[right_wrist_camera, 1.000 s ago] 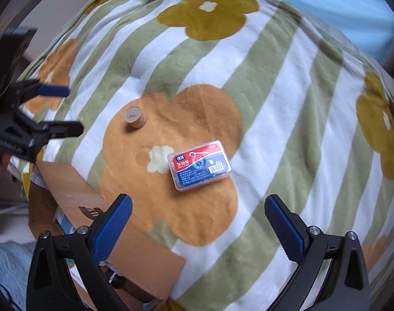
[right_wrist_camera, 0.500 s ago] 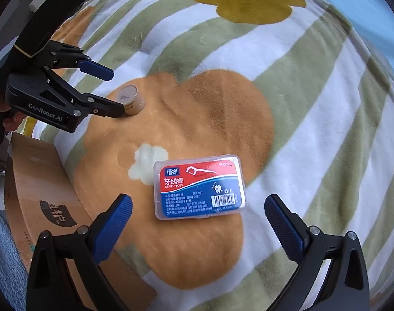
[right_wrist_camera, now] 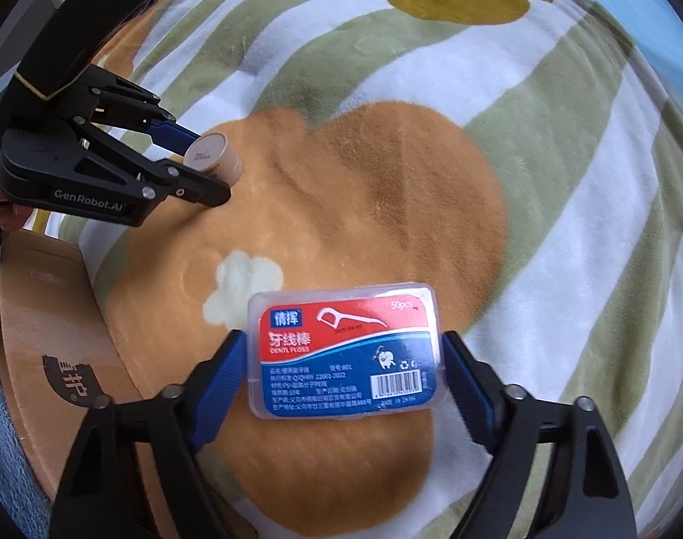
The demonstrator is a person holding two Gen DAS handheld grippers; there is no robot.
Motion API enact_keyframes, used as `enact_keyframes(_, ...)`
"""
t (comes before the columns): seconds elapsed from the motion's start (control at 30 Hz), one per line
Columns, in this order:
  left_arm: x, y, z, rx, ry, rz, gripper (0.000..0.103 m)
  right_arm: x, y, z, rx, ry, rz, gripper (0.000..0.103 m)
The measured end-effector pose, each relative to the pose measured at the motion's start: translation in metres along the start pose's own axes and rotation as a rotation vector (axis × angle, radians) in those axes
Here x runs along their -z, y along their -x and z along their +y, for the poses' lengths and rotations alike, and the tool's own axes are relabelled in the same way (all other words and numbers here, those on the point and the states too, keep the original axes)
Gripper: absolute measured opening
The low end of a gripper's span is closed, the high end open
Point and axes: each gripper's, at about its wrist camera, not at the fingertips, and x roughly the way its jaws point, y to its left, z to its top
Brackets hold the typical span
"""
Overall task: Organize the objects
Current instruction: 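Grasp the dental floss box with the right tool while the left tool grasps the beige tin, then lift and carry the floss box and beige tin over the cardboard box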
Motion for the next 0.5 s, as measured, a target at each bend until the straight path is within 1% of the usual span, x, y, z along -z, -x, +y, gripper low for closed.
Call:
enact_keyframes(0.23, 0.003, 0.003, -0.001, 0.008, -0.003, -0.011, 0.03, 0.001, 0.004, 0.0, 0.004, -0.008, -0.005, 0.077)
enact_keyframes(0.5, 0.006, 0.022, -0.004, 0.02, 0.005, -0.046, 0.03, 0.001, 0.019, 0.0, 0.013, -0.031, -0.013, 0.077)
